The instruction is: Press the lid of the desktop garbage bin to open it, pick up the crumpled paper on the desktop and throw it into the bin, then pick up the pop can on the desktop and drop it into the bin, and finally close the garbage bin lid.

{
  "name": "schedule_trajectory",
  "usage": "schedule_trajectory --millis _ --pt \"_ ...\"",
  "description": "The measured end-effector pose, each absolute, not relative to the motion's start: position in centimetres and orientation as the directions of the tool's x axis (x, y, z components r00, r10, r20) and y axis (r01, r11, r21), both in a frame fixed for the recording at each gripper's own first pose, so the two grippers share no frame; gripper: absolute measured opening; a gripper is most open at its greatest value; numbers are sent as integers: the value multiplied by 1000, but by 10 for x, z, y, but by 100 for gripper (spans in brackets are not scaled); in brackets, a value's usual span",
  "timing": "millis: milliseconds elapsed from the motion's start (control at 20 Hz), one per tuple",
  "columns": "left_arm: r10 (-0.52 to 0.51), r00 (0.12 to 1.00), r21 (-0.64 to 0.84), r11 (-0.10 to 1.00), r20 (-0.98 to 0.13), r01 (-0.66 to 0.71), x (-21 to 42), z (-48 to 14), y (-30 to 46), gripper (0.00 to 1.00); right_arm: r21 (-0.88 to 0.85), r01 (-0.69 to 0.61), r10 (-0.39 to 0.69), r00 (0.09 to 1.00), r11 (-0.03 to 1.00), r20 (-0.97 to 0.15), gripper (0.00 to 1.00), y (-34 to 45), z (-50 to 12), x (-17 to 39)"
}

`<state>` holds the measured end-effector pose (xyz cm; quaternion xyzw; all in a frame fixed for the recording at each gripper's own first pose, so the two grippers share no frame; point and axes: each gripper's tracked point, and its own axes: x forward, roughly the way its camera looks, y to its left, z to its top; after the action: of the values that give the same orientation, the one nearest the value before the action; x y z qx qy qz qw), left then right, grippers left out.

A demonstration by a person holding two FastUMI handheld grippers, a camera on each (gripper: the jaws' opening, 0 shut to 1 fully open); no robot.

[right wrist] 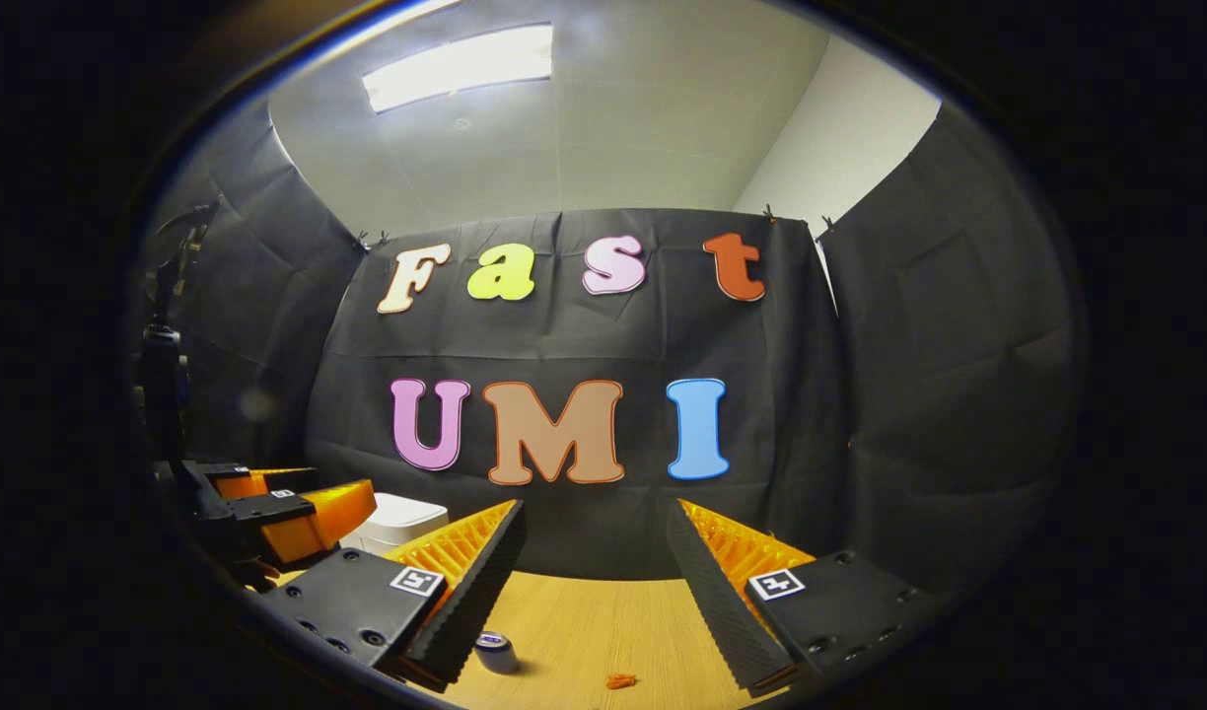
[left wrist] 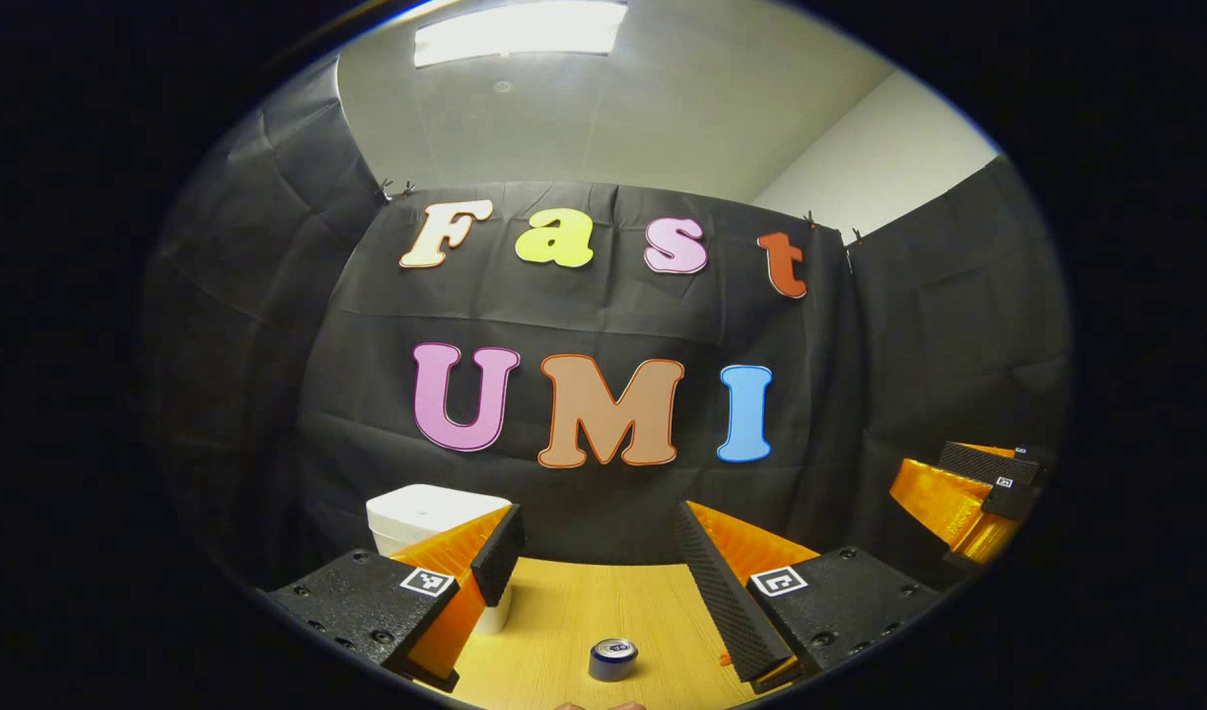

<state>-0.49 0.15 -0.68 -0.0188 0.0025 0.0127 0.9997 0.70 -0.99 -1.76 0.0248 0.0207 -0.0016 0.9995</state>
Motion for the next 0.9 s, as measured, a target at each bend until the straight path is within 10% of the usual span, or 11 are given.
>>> schedule_trajectory --millis 900 --pt "75 997 -11 997 -15 -75 -4 -12 -5 90 68 -65 70 995 996 -75 96 -23 -39 17"
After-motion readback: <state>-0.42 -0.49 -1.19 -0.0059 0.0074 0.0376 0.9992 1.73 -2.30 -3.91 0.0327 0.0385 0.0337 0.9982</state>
